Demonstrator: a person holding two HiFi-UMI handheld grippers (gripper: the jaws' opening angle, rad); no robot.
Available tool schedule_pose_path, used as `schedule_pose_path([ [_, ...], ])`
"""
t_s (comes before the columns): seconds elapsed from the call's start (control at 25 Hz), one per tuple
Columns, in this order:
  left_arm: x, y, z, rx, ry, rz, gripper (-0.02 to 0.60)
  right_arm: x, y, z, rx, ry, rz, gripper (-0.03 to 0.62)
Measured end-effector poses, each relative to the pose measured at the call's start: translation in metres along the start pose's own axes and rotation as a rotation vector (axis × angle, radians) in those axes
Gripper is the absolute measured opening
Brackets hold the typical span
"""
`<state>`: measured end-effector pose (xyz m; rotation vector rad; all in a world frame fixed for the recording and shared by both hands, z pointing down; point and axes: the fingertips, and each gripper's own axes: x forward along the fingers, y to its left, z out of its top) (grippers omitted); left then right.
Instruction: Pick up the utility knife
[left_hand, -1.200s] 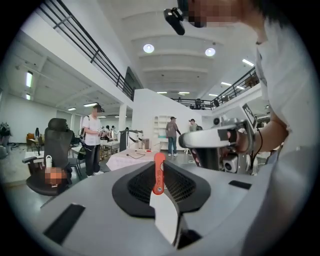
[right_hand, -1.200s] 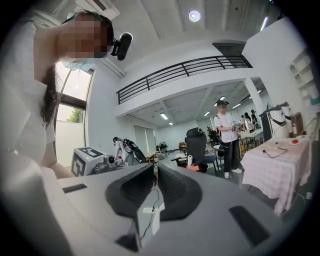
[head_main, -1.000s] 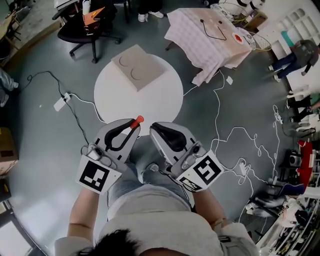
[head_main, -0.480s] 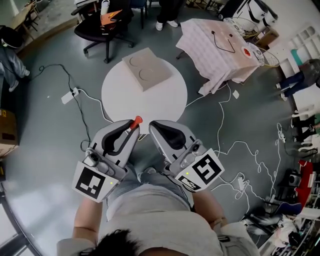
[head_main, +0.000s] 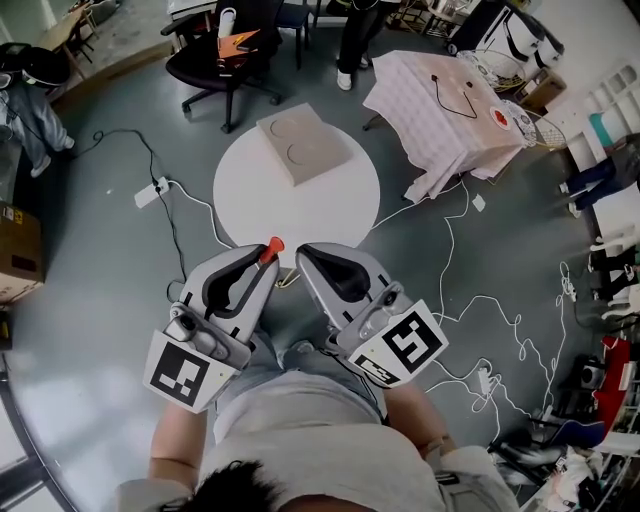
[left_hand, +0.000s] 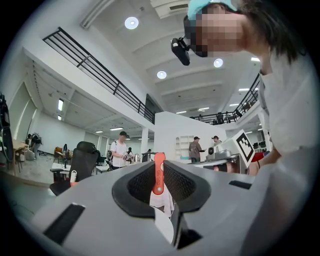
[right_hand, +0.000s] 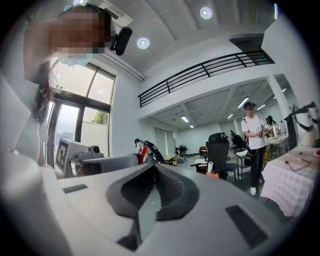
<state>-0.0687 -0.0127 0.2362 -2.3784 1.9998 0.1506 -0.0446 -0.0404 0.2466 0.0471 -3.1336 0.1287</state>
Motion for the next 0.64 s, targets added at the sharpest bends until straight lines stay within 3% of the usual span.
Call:
schedule_pose_path([
  [0.64, -0.006, -0.016, 0.004, 0.014, -0.009, -0.016, 0.057, -0.01, 0.013, 0.002, -0.01, -0.002, 0.01, 0.011],
])
